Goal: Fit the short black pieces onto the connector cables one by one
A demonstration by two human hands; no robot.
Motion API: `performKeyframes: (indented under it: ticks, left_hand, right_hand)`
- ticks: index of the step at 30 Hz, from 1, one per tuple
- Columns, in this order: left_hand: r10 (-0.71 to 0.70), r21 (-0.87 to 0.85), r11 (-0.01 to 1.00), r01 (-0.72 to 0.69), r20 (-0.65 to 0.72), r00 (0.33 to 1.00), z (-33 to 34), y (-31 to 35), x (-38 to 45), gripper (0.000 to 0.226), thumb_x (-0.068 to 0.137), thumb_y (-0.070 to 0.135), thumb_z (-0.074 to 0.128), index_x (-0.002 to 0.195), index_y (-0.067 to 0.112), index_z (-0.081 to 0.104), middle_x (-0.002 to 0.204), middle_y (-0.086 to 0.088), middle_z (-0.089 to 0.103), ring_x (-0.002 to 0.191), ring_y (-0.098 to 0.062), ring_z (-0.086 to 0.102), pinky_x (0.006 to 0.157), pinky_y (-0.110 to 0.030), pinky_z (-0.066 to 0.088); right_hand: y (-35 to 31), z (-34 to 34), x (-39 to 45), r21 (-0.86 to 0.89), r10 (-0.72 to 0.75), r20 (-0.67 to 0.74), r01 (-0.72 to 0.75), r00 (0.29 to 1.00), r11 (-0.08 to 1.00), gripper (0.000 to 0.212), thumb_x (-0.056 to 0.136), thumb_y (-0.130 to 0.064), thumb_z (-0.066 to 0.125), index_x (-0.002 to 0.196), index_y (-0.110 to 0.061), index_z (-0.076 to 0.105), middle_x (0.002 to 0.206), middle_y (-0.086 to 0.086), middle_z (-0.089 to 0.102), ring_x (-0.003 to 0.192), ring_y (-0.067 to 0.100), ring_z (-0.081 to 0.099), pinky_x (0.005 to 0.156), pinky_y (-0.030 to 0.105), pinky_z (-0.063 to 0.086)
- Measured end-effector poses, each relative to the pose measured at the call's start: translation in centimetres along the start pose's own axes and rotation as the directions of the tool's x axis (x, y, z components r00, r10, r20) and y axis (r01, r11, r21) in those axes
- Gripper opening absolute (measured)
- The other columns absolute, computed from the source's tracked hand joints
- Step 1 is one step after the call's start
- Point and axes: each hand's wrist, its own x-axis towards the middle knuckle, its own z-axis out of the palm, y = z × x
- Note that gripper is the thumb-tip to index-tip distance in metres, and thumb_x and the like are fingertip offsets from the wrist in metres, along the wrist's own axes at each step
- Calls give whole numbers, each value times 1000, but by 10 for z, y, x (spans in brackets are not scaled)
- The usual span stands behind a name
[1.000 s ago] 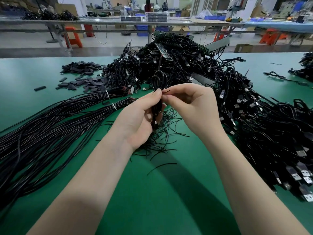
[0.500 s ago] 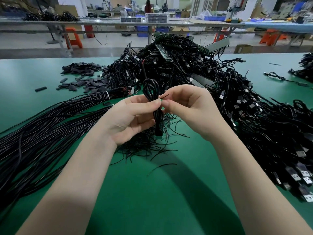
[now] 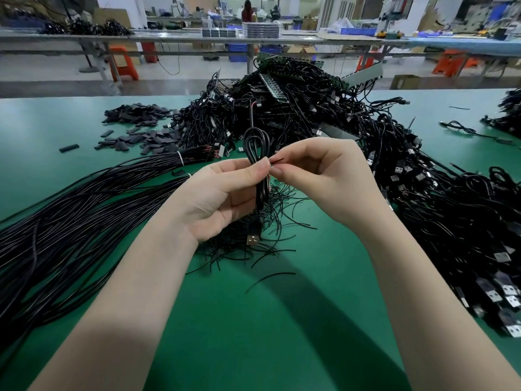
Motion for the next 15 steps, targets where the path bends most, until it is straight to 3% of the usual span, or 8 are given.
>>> performKeyframes:
  ticks: [3,9,15]
  left_hand:
    - [32,-11,999,-33,-38,999,0,2,0,36,42,33,83,74,20,74,68,7,66,58,-4,59,53,-15,50]
    - [114,103,989,-108,-57,992,-1,2,-2,7,52,30,78,51,28,71,59,15,63,52,3,57,53,-12,49]
    - [4,-80,997,-1,34,999,-3,3,0,15,61,33,80,57,22,71,62,8,61,52,-4,57,50,-16,48]
  right_hand:
    - [-4,3,0,-161,-76,-43,69,996,985,19,81,-7,75,84,-25,70,77,-15,69,71,0,66,68,15,51]
    - [-4,10,0,-311,-91,-98,56,991,949,13,82,-9,75,84,-22,70,77,-17,66,72,1,64,70,15,51]
    - [0,13,2,-457,-421,-88,339,903,822,5,83,0,71,84,-4,74,83,5,68,78,15,63,72,24,51]
